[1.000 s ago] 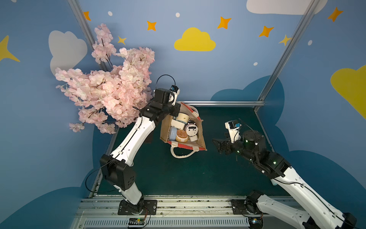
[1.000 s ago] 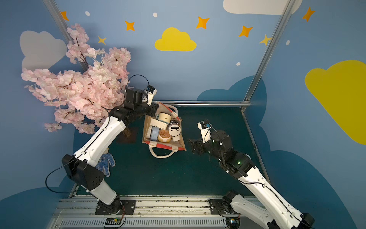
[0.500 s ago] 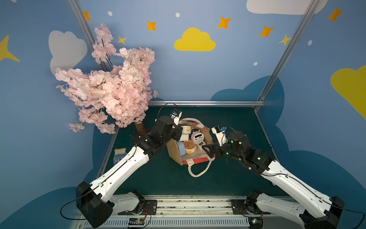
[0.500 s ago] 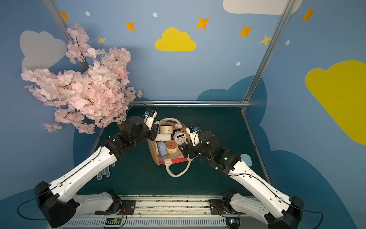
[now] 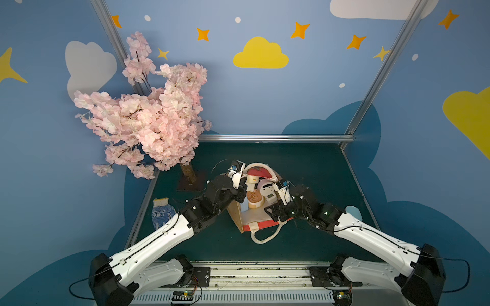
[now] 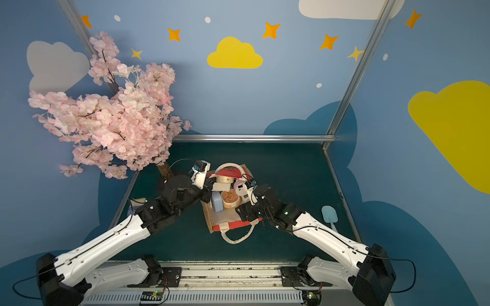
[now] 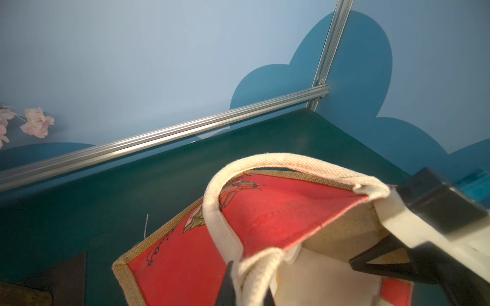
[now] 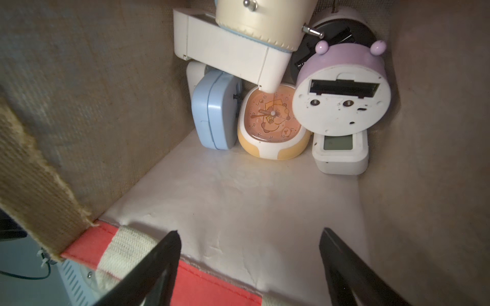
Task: Take the alarm clock out of the canvas bag
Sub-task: Pick up the canvas bag from the center of the board, then pick up the alarm from the canvas bag.
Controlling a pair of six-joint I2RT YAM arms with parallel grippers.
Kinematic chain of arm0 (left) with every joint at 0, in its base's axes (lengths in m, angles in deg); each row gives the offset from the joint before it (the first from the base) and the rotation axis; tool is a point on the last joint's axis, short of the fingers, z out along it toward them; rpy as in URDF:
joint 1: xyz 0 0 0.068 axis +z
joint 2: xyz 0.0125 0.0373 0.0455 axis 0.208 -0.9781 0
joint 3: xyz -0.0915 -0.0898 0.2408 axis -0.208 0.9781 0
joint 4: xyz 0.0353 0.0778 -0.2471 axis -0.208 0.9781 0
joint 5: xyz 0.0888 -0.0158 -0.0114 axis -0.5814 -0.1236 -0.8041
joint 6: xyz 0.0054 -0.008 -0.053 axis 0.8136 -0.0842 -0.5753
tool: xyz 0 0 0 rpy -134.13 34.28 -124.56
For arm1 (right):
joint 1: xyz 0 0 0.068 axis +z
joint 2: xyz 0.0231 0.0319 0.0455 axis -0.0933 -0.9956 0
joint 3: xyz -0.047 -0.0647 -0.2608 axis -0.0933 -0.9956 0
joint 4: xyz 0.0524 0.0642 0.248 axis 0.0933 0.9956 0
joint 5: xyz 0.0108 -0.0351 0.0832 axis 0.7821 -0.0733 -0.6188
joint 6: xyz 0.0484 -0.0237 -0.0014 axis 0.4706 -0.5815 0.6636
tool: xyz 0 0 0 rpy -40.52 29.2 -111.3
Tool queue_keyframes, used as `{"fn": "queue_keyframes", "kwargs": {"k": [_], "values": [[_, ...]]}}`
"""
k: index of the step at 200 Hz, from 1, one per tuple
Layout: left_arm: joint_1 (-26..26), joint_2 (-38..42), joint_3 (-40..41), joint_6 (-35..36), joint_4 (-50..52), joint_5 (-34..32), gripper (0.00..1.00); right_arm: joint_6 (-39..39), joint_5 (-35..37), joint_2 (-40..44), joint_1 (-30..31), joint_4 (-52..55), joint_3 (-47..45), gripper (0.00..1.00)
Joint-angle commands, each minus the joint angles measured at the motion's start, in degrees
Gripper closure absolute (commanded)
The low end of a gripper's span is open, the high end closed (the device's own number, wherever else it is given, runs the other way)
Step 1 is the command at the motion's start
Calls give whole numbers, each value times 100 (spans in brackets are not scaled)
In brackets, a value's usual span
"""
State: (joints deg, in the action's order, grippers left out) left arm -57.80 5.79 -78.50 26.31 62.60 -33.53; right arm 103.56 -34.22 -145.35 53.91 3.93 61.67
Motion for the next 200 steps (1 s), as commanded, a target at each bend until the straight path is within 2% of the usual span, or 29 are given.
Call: {"fn": "queue_keyframes", "kwargs": {"k": [1, 26, 63, 75, 102, 129, 167, 200], "values": [[-93, 316, 398, -630, -514, -61, 97, 288, 289, 6, 9, -274, -219, 17], [-174, 147, 459, -809, -483, 0, 97, 522, 446, -148, 38, -579, -337, 15], [-170, 3, 378, -924, -529, 180, 97, 688, 603, -504, 51, -1614, -485, 13], [-175, -63, 326, -1015, -433, 192, 97, 489, 747, -738, 53, -1811, -420, 10], [-166, -22, 347, -1119, -405, 274, 97, -148, 924, -1246, 65, -1856, -43, 10], [-145, 43, 313, -1308, -168, 426, 97, -692, 1246, -1410, 71, -1955, 170, 7], [134, 70, 162, -1561, 269, 869, 97, -1190, 1224, -1480, 85, -2129, 478, 5], [298, 113, -9, -1525, 628, 837, 97, -1514, 1150, -1685, 167, -2713, 586, 5]]}}
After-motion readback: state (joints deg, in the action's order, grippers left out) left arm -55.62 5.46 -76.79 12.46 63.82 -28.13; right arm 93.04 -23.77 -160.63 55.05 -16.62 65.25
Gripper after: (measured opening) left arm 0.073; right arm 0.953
